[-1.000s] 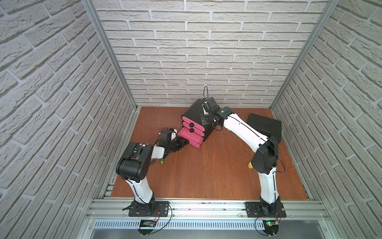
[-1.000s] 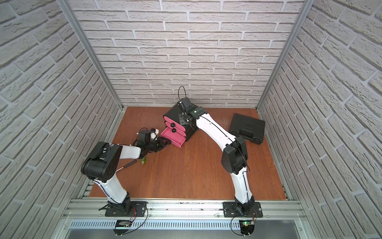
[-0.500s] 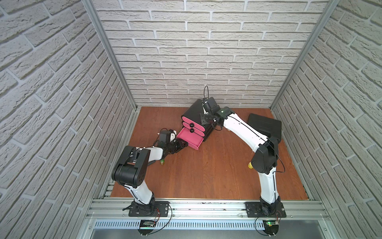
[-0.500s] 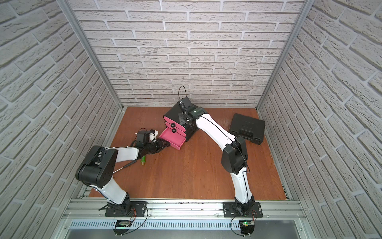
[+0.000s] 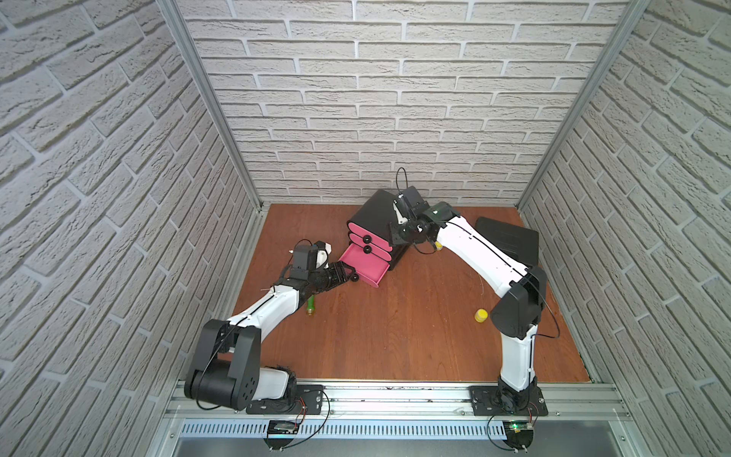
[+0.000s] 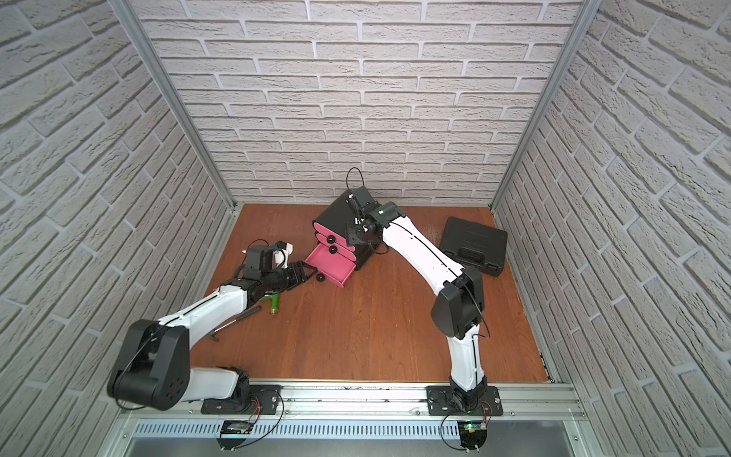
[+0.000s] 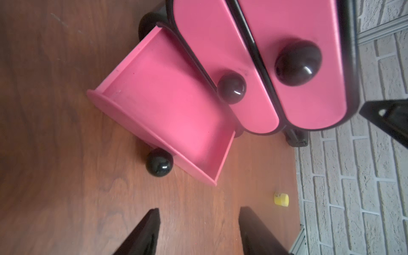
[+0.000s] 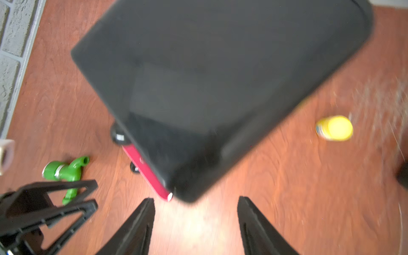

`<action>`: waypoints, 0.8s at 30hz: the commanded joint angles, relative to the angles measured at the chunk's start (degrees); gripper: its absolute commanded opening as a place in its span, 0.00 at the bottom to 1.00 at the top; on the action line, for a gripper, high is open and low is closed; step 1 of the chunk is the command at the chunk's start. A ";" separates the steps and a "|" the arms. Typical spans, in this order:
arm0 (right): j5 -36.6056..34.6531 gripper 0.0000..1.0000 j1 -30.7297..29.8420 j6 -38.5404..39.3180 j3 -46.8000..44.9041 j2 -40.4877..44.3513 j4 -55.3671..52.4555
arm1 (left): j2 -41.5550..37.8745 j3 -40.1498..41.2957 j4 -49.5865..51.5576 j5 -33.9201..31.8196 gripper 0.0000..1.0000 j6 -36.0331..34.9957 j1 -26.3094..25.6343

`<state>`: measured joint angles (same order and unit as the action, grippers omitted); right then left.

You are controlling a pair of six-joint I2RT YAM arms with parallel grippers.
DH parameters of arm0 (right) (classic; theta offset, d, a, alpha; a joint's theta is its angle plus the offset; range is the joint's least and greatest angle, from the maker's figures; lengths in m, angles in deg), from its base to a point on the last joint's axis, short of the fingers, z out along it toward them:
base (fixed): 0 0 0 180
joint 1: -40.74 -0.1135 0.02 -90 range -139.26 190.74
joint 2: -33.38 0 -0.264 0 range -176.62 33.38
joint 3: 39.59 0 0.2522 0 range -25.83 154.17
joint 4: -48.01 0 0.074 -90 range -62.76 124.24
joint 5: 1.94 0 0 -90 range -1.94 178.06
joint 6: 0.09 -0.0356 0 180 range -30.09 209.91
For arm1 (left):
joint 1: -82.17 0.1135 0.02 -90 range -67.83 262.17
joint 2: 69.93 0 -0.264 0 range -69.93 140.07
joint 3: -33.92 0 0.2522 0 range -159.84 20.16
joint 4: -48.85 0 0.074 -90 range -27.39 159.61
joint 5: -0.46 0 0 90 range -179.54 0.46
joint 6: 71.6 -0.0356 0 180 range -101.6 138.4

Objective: Put the paint cans in the drawer according to color
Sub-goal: Move the paint can to the center of the board.

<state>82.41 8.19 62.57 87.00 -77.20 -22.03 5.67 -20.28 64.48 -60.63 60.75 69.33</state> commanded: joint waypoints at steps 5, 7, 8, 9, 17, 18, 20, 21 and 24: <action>-5.77 0.78 0.79 -11.04 -17.19 18.88 -8.93 | -9.03 -6.61 19.38 -6.41 0.67 -8.29 0.21; -7.51 0.80 1.05 -14.03 -21.34 22.03 -11.53 | -10.13 -8.79 23.01 -7.51 0.68 -9.80 0.05; -8.74 0.82 1.31 -15.47 -23.39 23.48 -12.91 | -10.36 -9.94 24.93 -7.96 0.72 -10.63 0.00; -9.65 0.82 1.67 -16.53 -25.19 24.71 -14.04 | -10.50 -11.00 26.46 -8.64 0.83 -11.26 -0.13; -14.02 0.72 8.38 -20.48 -41.60 32.64 -17.84 | -10.07 -19.38 35.94 -14.02 0.98 -16.21 -3.47; -13.49 0.71 9.68 -20.40 -43.62 33.69 -17.24 | -9.71 -20.46 37.05 -15.51 0.98 -16.63 -4.22; -11.06 0.67 14.30 -20.05 -48.17 35.47 -15.55 | -8.41 -23.05 39.37 -18.83 0.98 -17.81 -6.03; -9.69 0.64 16.14 -19.60 -49.92 36.16 -14.28 | -7.83 -24.30 40.55 -20.34 0.98 -18.15 -6.73; -5.74 0.60 21.79 -17.92 -54.56 37.07 -9.68 | -6.36 -27.83 43.20 -24.13 0.98 -17.65 -8.19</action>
<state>73.45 26.77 44.11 35.18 -41.25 -36.04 -1.81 -45.37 103.49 -79.10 44.75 62.18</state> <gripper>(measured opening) 0.602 0.984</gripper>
